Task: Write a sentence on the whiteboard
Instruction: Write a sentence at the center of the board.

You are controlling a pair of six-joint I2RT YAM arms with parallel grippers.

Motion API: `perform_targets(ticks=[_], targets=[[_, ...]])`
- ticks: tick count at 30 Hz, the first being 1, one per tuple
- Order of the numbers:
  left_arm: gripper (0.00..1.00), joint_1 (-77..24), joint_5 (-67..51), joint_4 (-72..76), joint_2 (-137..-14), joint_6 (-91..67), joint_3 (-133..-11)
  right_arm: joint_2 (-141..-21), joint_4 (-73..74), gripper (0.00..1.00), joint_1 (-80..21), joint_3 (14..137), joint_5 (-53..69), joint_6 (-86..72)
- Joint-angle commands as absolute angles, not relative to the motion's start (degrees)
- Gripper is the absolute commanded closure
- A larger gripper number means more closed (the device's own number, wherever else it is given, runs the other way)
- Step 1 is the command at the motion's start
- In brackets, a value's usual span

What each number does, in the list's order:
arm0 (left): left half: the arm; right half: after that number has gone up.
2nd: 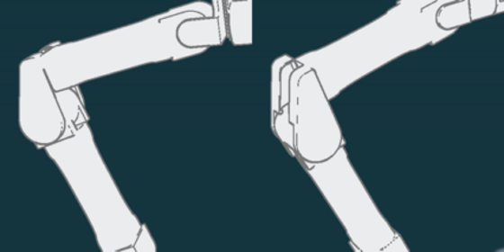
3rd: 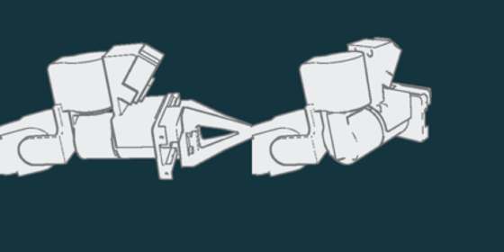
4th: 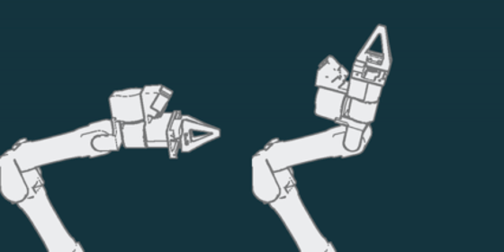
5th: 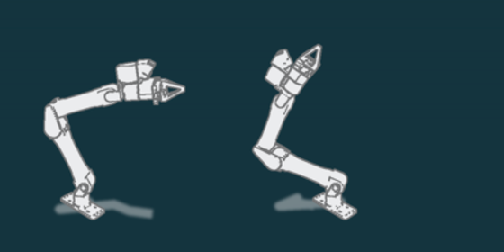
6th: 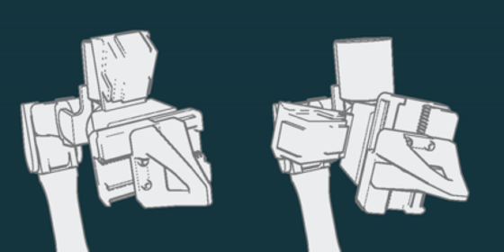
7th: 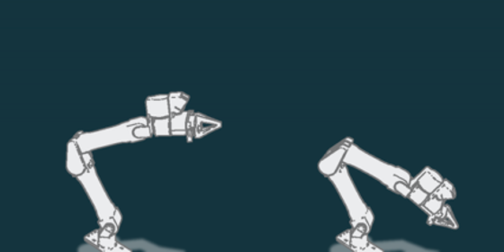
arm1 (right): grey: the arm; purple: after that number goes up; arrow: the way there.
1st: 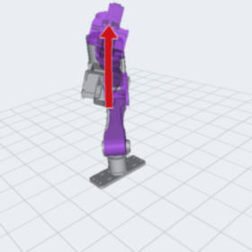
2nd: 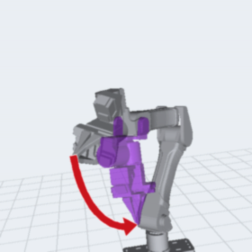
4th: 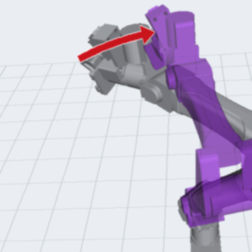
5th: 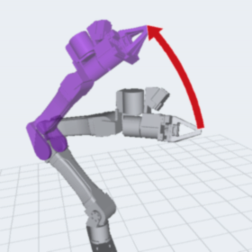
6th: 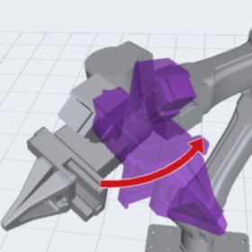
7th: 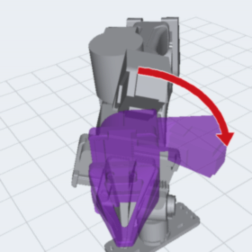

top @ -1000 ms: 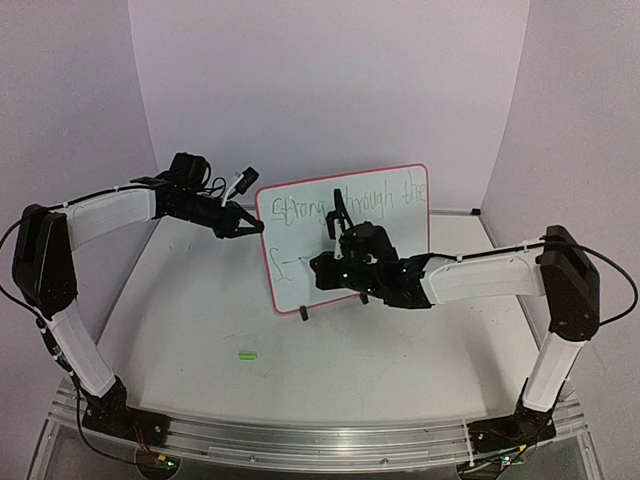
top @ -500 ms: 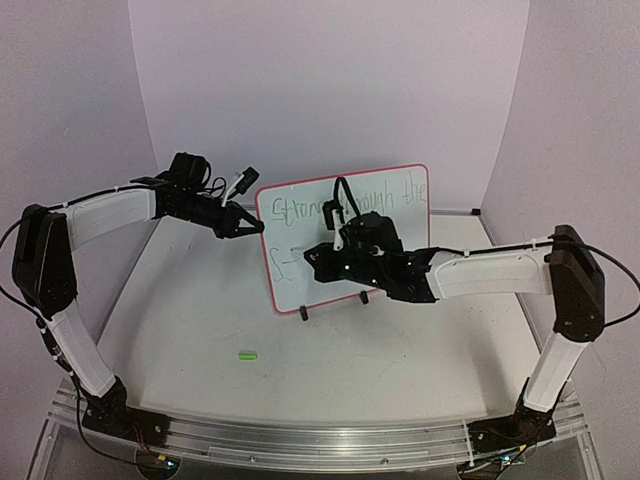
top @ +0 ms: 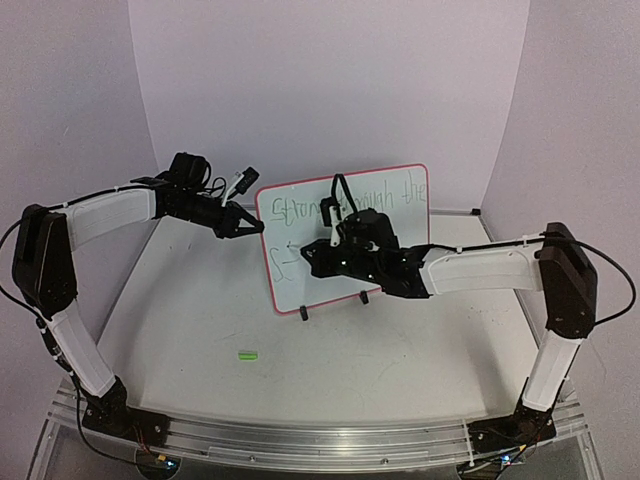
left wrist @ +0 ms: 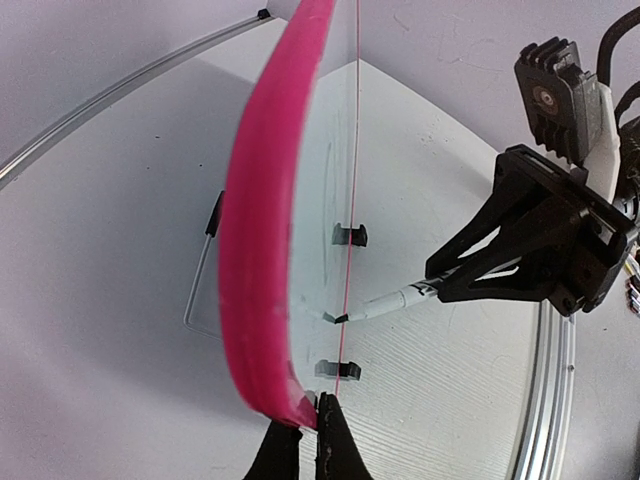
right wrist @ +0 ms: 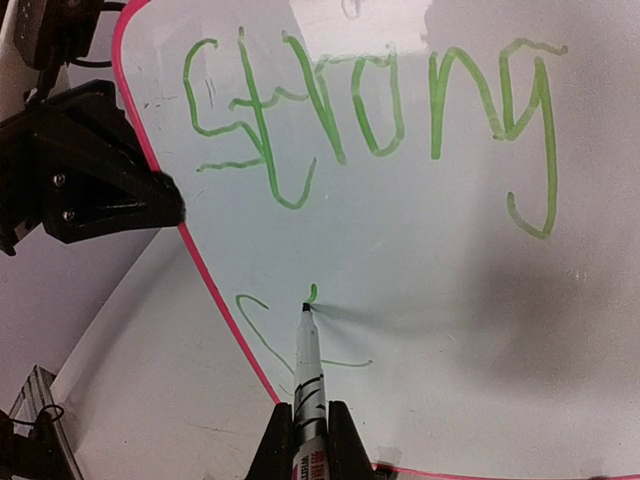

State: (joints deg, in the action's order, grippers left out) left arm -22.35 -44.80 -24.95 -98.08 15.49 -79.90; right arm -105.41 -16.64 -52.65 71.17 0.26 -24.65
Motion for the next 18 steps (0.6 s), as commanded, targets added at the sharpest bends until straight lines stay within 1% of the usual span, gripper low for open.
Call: perform_targets(ticks=[1,9,18], targets=[[1.0,-23.7,-41.7,-29.8,-98.6,20.0,-79.4,-105.8,-16.8,1.0,-52.3,68.8,-0.4,-26.1],[1.0,-23.6,-41.7,-29.8,-98.8,20.0,-79.5,-105.6,-17.0,1.0,-52.3,65.5,-0.4,-27.8],[1.0,-23.7,-41.8,-29.7,-99.1,20.0,-79.5,-106.5,-16.4,1.0,-52.3,66.2,0.3,-27.9]])
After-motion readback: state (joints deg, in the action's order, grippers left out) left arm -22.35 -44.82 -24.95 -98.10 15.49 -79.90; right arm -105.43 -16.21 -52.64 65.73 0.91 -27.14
